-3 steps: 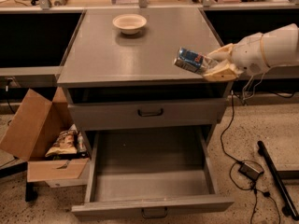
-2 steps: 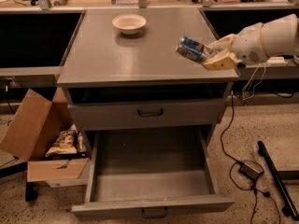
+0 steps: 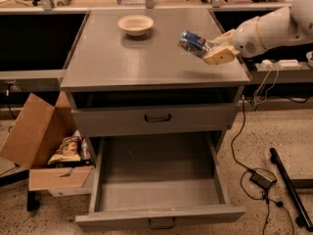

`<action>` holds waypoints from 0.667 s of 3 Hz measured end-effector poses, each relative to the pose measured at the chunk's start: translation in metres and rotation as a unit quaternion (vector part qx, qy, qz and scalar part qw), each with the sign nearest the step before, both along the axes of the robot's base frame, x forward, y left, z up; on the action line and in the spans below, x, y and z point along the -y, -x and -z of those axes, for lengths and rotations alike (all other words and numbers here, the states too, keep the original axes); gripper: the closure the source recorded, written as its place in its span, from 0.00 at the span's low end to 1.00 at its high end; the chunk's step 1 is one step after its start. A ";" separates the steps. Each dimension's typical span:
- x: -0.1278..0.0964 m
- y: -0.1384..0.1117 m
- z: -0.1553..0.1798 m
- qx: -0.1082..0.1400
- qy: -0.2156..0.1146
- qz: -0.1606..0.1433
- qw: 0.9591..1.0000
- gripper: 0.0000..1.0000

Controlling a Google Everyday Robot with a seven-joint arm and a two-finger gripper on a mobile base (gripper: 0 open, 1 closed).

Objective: Pick redbull can from middle drawer and place on counter

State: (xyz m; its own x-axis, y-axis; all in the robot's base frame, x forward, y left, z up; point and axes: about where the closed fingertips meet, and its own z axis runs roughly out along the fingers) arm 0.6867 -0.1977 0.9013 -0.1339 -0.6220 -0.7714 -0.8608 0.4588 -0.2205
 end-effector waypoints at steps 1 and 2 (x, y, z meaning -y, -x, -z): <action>-0.008 -0.040 -0.009 -0.018 -0.019 0.028 0.999 1.00; -0.020 -0.070 -0.011 -0.036 -0.028 0.037 0.998 0.81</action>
Offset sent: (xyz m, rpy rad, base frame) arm 0.1191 0.0219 0.0305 0.0725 0.1061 -0.1020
